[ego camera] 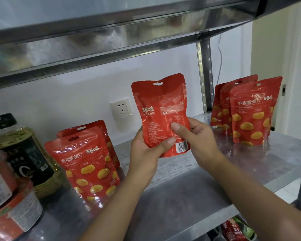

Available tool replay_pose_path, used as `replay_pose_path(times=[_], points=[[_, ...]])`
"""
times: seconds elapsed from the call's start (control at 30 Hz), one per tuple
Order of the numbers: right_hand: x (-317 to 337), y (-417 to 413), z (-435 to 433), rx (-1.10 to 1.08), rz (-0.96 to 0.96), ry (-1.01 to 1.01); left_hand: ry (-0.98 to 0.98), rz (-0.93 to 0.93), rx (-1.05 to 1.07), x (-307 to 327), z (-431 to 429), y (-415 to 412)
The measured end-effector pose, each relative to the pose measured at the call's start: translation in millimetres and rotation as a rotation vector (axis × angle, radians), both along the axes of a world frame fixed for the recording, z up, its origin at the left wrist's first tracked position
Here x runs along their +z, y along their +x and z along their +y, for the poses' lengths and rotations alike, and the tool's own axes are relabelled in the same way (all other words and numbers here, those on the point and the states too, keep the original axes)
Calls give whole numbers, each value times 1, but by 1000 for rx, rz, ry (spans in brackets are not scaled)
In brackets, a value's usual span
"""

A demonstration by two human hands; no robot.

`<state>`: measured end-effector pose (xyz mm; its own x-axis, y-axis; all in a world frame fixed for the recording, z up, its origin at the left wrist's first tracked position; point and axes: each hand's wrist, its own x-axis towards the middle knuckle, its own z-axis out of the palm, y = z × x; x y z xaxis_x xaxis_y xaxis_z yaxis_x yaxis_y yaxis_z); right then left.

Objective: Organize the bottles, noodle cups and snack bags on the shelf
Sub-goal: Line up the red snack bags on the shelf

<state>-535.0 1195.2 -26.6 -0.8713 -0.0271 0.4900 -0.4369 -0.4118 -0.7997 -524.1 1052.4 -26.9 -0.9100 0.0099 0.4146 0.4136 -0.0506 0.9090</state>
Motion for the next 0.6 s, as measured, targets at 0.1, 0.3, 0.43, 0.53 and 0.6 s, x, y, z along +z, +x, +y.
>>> replay_pose_path(times=[0.1, 0.3, 0.43, 0.53, 0.6], points=[[1, 0, -1, -18, -8, 4, 10, -29, 4, 0, -2, -2], [2, 1, -2, -48, -46, 13, 3, -40, -14, 2, 0, 0], [3, 1, -1, -63, -104, -4, 6, -62, -6, 2, 1, 0], [3, 2, -1, -71, -121, 2, -4, -60, -6, 1, 1, 0], [3, 2, -2, -76, -123, 4, -4, -59, -7, 1, 2, 0]])
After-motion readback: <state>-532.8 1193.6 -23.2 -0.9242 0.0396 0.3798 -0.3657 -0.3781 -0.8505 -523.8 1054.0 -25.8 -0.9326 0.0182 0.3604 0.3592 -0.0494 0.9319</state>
